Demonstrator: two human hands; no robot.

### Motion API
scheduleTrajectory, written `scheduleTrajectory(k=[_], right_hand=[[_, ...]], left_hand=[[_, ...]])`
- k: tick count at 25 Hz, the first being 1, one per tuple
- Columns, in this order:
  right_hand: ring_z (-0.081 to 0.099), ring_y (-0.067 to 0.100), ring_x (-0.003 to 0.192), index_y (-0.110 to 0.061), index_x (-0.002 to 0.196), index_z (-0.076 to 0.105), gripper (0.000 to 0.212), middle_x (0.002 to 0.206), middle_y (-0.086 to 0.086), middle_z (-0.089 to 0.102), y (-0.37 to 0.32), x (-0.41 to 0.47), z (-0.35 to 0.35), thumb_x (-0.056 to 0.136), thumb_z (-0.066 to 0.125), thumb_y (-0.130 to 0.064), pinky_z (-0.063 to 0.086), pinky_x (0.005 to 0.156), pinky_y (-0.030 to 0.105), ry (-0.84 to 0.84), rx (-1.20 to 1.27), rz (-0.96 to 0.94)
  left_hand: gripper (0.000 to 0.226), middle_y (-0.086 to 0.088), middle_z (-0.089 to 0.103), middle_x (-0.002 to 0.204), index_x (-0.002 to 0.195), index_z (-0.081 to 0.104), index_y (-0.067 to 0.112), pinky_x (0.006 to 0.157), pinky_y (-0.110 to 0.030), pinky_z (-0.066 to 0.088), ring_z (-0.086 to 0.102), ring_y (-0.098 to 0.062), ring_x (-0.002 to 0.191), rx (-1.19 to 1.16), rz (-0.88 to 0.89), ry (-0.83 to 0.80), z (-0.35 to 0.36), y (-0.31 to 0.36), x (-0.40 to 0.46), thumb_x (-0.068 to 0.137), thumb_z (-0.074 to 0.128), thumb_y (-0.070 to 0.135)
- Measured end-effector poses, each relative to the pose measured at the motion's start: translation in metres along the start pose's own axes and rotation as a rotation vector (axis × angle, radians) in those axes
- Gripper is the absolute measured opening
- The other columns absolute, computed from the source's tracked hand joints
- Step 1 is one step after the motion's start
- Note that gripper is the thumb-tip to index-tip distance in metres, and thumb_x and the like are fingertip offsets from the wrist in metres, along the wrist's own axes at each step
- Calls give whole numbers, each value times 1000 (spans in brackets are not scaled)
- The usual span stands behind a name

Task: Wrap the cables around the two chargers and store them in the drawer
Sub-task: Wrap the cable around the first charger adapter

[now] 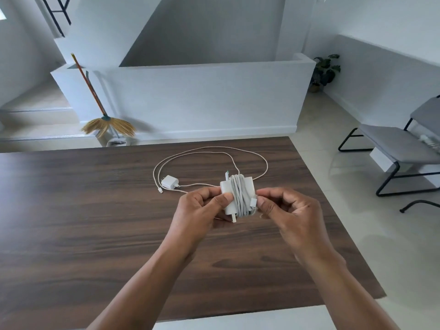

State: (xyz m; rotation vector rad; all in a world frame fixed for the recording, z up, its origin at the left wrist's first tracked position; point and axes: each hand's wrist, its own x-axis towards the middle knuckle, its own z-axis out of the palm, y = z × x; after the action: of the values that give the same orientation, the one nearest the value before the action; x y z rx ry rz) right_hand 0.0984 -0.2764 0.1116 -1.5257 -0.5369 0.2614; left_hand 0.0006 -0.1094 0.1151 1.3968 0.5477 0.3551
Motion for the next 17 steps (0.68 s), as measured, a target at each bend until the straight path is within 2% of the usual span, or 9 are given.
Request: scheduleTrajectory(k=[8,12,15,17], right_hand=[[77,10,70,-14,95,83,14,82,2,83,13,-9,-30,90,75,-4,60,67,18,49,0,113],[76,12,68,-12,95,83,13,81,6,82,32,-6,-40,90,76,-2,61,66,20,84,-18,186],[73,17,68,-19,89,83,15,77,6,82,55,-7,-46,89,78,-4,60,63,20,121,-63,271],[75,18,69,-28,86,82,20,76,1,82,71,-9,-48,89,79,-8,63,64,23,152,-135,294]], left_hand=[[17,-22,80,89,108,76,2,73,-42,66,74,-24,69,-35,-84,-79,25,-23,14,99,65,12],[18,-22,81,96,110,77,4,73,-38,65,74,-25,75,-30,-182,-141,38,-41,24,102,62,13],[19,-16,82,93,113,78,5,73,-37,66,76,-20,70,22,-234,-123,51,-64,31,100,66,14],[21,-19,82,96,114,77,3,76,-41,67,76,-21,69,53,-256,-78,60,-79,33,99,69,14]])
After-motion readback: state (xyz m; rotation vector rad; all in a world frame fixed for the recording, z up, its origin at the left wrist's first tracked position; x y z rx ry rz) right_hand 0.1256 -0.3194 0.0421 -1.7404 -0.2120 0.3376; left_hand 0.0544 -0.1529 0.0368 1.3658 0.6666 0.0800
